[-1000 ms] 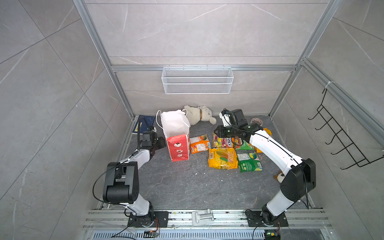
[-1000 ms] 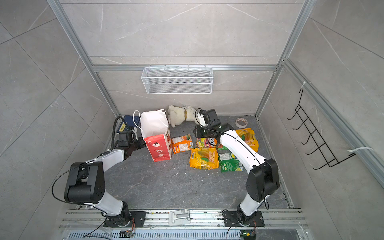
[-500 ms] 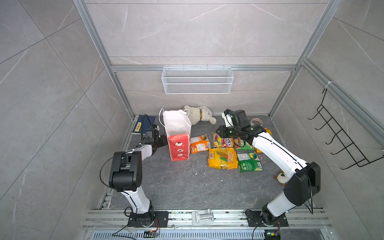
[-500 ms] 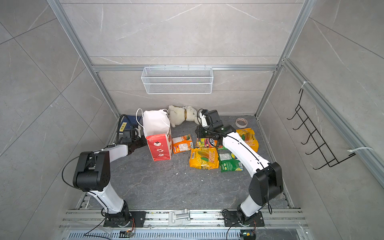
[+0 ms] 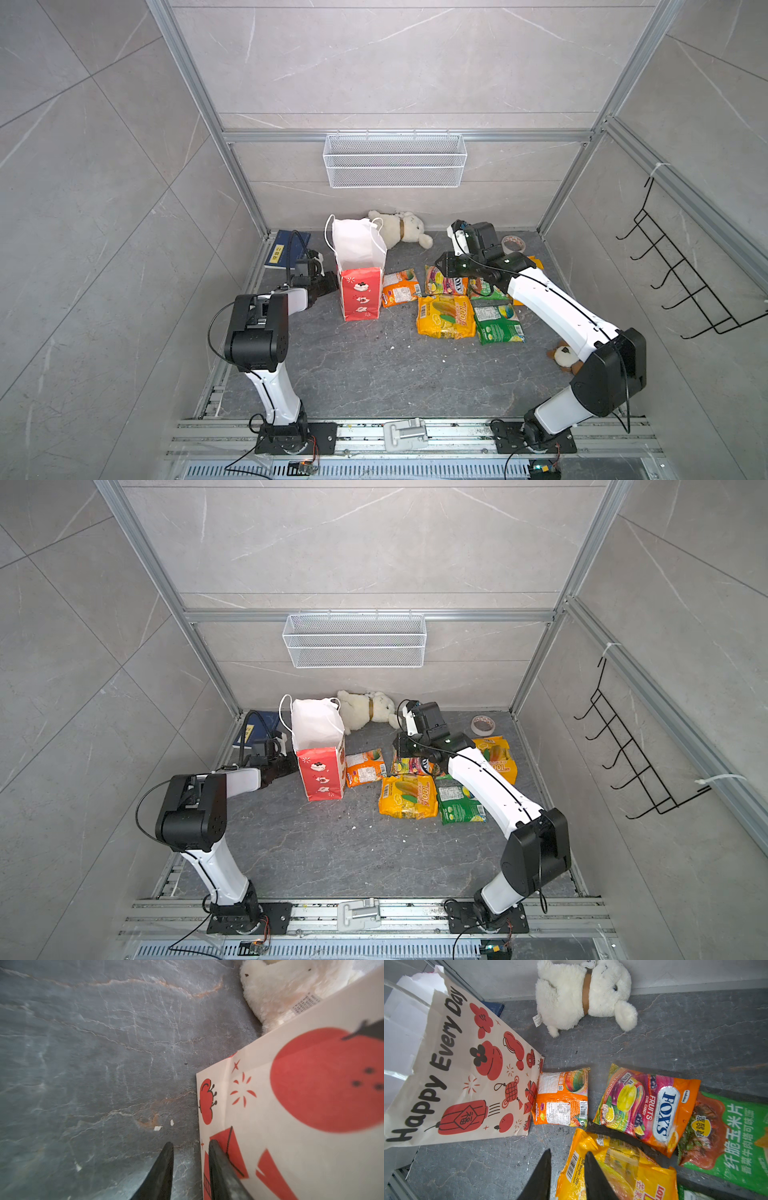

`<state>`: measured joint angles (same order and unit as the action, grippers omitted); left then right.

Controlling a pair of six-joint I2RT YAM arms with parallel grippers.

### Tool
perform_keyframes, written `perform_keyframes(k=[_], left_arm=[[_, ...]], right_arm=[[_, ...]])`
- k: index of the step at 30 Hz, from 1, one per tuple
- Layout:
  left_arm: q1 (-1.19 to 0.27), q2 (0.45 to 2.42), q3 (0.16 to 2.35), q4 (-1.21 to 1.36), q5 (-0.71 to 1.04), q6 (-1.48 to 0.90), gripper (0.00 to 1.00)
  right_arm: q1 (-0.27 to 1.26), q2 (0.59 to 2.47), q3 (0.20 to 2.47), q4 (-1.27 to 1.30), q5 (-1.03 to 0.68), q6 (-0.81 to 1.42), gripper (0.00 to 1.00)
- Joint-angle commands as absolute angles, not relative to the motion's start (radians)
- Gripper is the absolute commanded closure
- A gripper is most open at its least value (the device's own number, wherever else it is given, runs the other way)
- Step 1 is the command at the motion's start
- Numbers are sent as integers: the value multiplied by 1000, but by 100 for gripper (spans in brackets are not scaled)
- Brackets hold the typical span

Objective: Take the snacks out of the paper bag
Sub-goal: 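Release the bag handle with the left gripper and draw it back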

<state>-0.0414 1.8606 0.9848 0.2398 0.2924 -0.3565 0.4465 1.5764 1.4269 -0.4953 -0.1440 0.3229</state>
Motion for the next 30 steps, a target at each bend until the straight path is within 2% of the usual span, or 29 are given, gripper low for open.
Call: perform_keyframes(k=[1,18,24,27,30], left_arm=[[-55,1876,1020,309,336,-385,68],[-64,1948,1077,355,349,-373,69],[-65,1930,1066,366,333,-368,68],[-62,1883,1021,371,278,-362,66],[-48,1823,968,362,213,-350,58]], right_arm=[[441,1543,1408,-479,-128,346,69],[437,1532,1376,-471,-147,349,69],[437,1567,1371,-449,-231,338,69],[438,1598,1378,-442,-266,336,68],[438,1606,1366,-428,-269,342,68]])
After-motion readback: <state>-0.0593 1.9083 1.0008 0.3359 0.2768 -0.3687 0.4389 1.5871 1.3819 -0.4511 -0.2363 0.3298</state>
